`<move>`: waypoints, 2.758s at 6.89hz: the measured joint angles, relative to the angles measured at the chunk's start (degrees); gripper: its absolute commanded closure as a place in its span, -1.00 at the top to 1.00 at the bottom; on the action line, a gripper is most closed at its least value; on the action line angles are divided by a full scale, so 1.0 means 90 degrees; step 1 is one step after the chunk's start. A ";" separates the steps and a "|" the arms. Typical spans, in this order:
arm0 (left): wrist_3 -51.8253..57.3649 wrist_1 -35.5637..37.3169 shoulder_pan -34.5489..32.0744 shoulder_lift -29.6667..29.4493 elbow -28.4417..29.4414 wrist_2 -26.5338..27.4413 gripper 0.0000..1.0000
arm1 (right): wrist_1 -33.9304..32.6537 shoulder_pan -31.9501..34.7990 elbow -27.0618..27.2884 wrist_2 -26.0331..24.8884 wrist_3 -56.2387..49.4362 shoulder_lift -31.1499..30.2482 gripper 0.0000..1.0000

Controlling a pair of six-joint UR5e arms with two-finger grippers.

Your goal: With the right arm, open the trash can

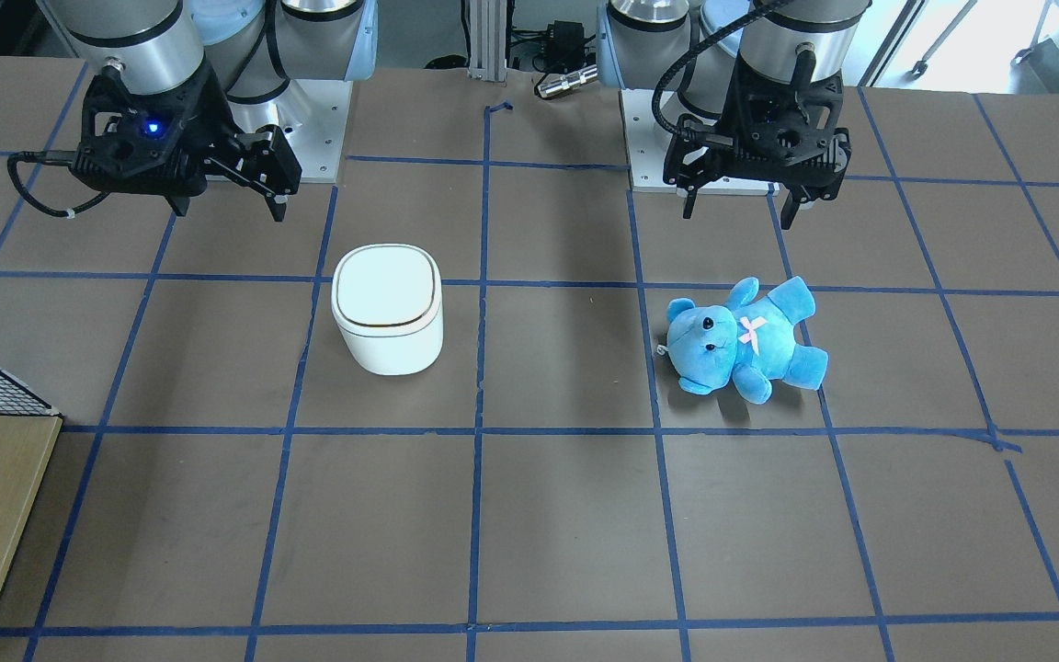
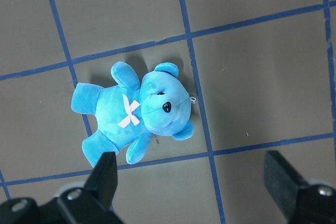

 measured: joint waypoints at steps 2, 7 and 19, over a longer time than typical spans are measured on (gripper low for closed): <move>0.0000 0.0000 0.0000 0.0000 0.0000 0.0000 1.00 | -0.0001 0.0001 -0.0006 0.0003 0.0007 0.0003 1.00; 0.0000 0.0000 0.0000 0.0000 0.0000 0.0000 1.00 | -0.0020 0.0002 -0.0010 0.0003 0.0007 0.0006 1.00; 0.0000 0.0000 0.0000 0.0000 0.0000 0.0000 1.00 | 0.0016 0.0053 0.0056 0.0072 0.0497 -0.0010 -0.98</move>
